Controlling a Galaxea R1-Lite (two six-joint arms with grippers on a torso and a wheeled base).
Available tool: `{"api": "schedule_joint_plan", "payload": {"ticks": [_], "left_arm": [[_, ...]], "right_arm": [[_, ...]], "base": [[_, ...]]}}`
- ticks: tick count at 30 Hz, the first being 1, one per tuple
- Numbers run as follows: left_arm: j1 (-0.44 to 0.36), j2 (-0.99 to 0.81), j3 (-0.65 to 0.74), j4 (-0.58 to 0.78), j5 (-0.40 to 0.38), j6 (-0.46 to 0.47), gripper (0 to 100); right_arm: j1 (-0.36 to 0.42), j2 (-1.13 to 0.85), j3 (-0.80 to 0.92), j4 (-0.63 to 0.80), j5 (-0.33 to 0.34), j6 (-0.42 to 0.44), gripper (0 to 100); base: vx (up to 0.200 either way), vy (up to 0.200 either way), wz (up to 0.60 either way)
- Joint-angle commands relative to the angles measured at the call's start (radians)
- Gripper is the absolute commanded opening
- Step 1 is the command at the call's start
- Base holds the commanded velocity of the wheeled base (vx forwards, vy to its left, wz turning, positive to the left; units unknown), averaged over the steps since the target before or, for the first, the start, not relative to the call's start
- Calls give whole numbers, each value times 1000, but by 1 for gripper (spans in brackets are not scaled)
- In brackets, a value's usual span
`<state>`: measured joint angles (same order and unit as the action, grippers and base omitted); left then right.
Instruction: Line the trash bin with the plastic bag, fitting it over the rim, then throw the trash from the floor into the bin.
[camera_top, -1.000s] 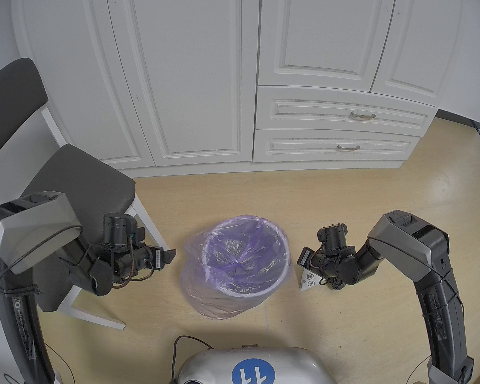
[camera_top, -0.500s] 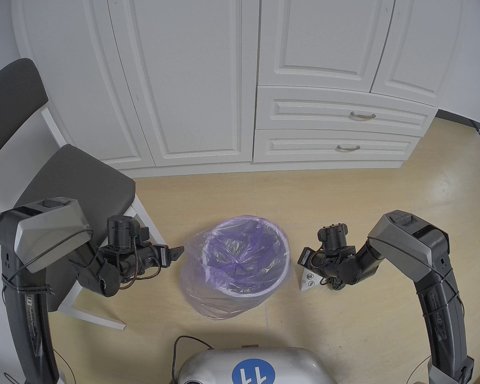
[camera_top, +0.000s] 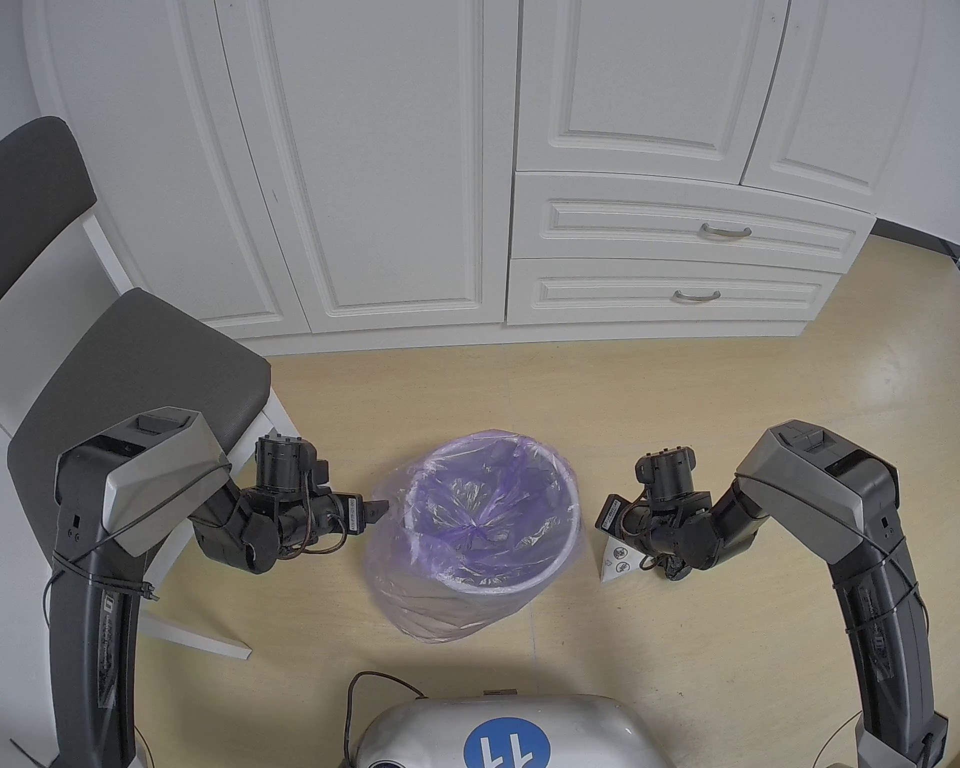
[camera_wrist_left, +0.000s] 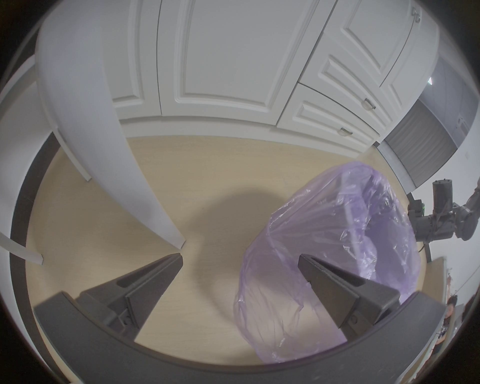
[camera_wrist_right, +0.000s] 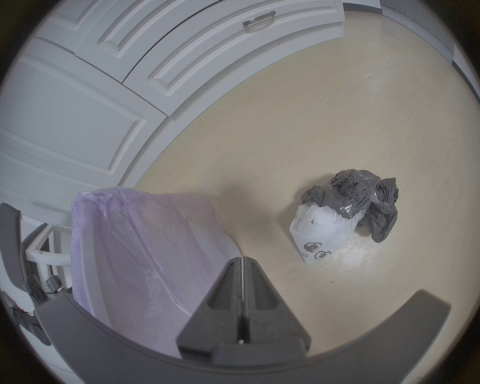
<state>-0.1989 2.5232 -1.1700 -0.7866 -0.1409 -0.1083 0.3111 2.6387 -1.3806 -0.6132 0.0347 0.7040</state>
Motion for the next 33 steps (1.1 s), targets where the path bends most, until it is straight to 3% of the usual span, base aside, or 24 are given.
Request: {"api": "schedule_joint_plan", "payload": {"ticks": [1,7,20,24,31,33], "left_arm": [[4,66,-56,27,-16,7,100],[16,134,-223,201,-23,36,100],[6,296,-542,403,17,64,100],[4,276,-522,405,21,61,100],[13,124,-353,386,26,61,100],[6,42,-241,331,92,58,100]], "right_arm": [[0,0,0,0,1,0,0],[0,-2,0,1,1,2,0],[0,-2,0,1,1,0,0],[0,0,0,1,1,-3,0],[0,0,0,0,1,-6,0],[0,0,2,0,-1,-8,0]], "base": [[0,0,0],[0,0,0],[0,0,0],[0,0,0],[0,0,0],[0,0,0]]}}
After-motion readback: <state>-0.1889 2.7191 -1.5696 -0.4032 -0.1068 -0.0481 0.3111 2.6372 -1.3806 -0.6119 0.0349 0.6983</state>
